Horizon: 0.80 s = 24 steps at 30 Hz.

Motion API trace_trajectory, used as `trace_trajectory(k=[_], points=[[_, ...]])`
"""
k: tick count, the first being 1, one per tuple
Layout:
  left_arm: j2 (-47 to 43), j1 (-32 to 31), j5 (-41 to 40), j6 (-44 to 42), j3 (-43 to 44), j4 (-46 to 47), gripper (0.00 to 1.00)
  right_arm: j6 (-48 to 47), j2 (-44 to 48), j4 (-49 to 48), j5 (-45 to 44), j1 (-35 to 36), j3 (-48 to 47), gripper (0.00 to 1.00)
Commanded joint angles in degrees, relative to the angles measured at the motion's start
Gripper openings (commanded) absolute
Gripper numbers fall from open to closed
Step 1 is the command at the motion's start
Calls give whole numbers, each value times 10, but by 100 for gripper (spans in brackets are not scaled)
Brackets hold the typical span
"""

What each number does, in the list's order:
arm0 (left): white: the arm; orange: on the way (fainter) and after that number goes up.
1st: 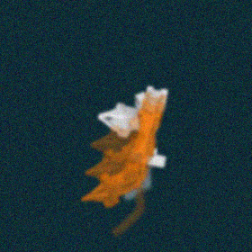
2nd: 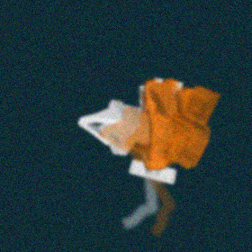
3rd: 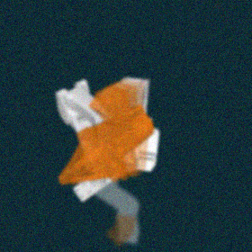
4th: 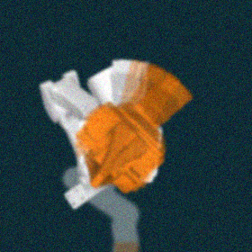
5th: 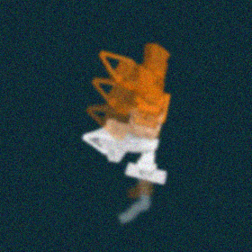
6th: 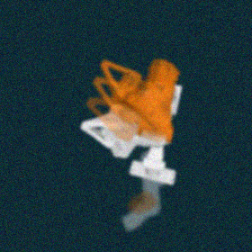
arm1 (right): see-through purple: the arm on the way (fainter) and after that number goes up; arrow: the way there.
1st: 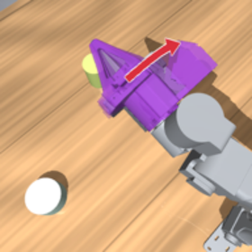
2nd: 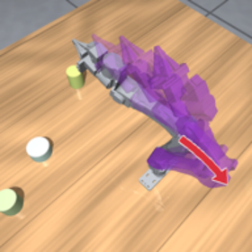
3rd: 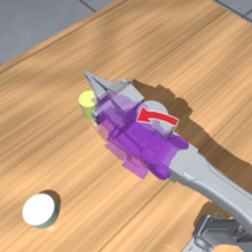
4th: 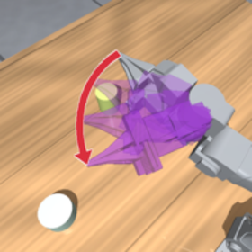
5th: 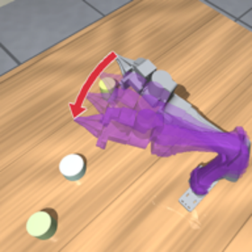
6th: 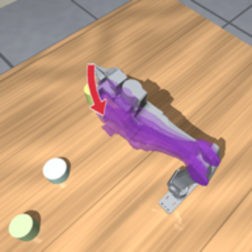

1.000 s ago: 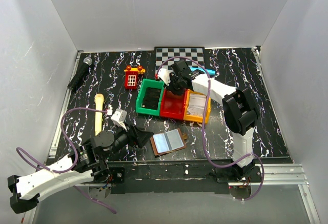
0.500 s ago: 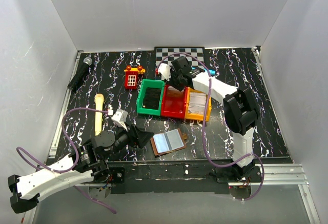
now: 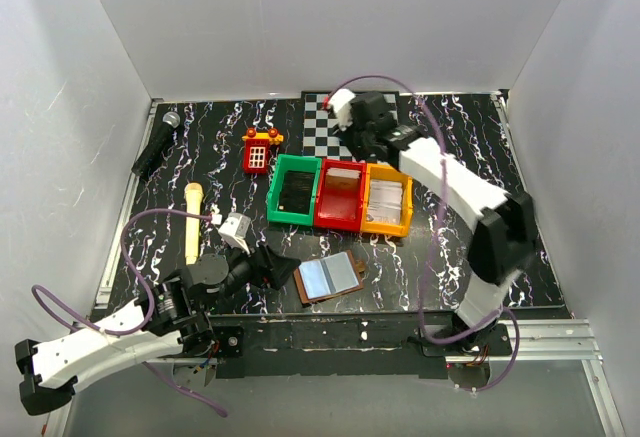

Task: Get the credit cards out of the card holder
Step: Reset both arms

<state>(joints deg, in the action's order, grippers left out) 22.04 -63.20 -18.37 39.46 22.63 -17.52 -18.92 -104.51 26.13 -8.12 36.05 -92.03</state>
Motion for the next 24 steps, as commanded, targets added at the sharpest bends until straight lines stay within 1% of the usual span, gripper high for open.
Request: trace_trajectory(k=[1,4,6,8,10,12,13,14,15,16,17,19,21,24], points=[[21,3,-19,25,43,-36,75,216,195,17,-44,12,92,37],[36,8,-14,33,61,-51,77,291,309,3,-56,17,221,49],[54,18,-11,39,74,-63,79,340,380,10,-69,17,292,51],[77,45,9,37,91,-79,79,383,459,14,-80,17,369,53],[106,89,47,30,102,-80,79,411,529,9,-81,17,430,54],[145,168,95,34,117,-81,80,436,586,8,-89,17,483,54],[163,193,120,38,130,-78,80,442,612,5,-94,17,503,54],[176,214,139,44,136,-74,82,446,639,2,-92,17,521,54],[182,227,141,47,147,-73,82,447,652,3,-90,17,530,54],[186,233,128,54,161,-76,86,448,665,7,-88,17,537,54],[186,234,96,71,172,-89,89,447,682,12,-81,17,541,53],[174,234,48,122,188,-111,96,446,699,26,-69,17,542,53],[158,234,35,128,192,-108,98,446,707,42,-69,17,539,53],[152,234,26,146,194,-123,98,448,715,59,-71,17,533,53]])
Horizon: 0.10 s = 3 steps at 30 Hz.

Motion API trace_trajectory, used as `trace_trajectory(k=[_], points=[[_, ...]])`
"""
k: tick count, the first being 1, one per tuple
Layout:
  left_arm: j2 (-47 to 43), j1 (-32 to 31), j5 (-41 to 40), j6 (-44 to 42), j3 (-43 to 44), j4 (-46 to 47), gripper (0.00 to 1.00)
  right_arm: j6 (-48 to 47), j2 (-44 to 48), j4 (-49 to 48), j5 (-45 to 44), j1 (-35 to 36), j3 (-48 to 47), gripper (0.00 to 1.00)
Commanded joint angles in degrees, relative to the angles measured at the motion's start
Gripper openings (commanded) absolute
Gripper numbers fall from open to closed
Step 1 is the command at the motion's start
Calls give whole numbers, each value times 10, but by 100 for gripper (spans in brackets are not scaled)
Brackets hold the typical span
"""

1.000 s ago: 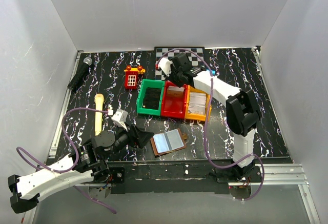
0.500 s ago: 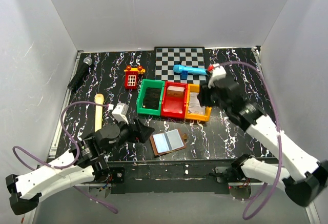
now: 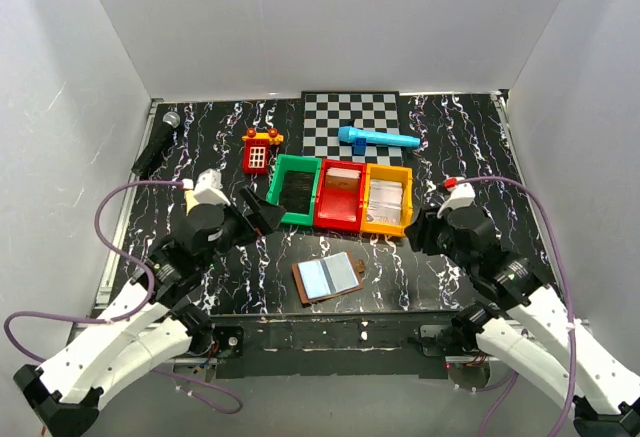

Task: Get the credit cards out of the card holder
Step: Reset both arms

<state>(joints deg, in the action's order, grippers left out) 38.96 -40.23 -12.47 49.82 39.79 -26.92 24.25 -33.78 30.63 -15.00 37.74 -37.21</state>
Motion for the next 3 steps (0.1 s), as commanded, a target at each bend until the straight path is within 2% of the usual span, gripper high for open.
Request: trace_trajectory(k=[1,3], points=[[-7,4,-38,49,34,-51,98,19,13,21,-6,0,-19,53],[27,3,-51,69,60,-101,98,32,18,27,-22,0,-27,53]])
